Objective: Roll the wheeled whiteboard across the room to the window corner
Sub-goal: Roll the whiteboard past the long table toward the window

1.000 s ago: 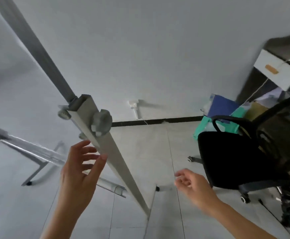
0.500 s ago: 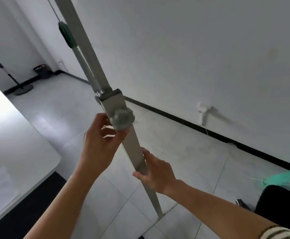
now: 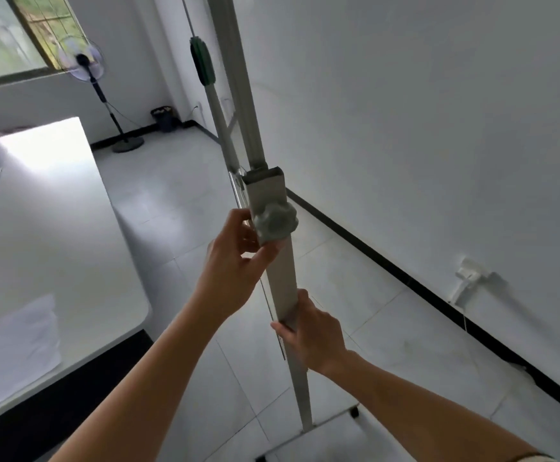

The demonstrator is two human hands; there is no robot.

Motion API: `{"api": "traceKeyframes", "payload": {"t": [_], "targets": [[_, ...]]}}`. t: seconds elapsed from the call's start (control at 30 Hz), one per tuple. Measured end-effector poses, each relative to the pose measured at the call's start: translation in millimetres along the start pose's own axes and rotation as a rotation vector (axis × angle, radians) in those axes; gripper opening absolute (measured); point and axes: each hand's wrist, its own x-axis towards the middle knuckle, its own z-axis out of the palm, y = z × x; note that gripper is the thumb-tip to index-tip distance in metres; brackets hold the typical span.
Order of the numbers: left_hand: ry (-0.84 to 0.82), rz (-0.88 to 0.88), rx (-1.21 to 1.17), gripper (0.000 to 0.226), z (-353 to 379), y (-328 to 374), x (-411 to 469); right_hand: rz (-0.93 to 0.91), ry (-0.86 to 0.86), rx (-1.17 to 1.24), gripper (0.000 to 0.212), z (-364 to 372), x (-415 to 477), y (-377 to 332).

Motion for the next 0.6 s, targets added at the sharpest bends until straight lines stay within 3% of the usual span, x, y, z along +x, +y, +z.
{"api": "traceKeyframes", "payload": {"t": [0.37,0.5,0.6], "targets": [[0.023,-0.146,0.007,0.047,-1.2,-59.5,161.8,-0.089,-0.148,0.056,0.065,-0.4,191.7,28.2],[0.127,-0.15,-0.002,0.09,-5.2,-58.5,230.4,-0.136,-0.194,0.021,0.063,3.6,265.8,35.9],[0.225,-0.18,-0.003,0.103,-4.6,-54.0,288.4,-0.175,-0.211,-0.024,0.061,4.1,321.4,34.4]]}}
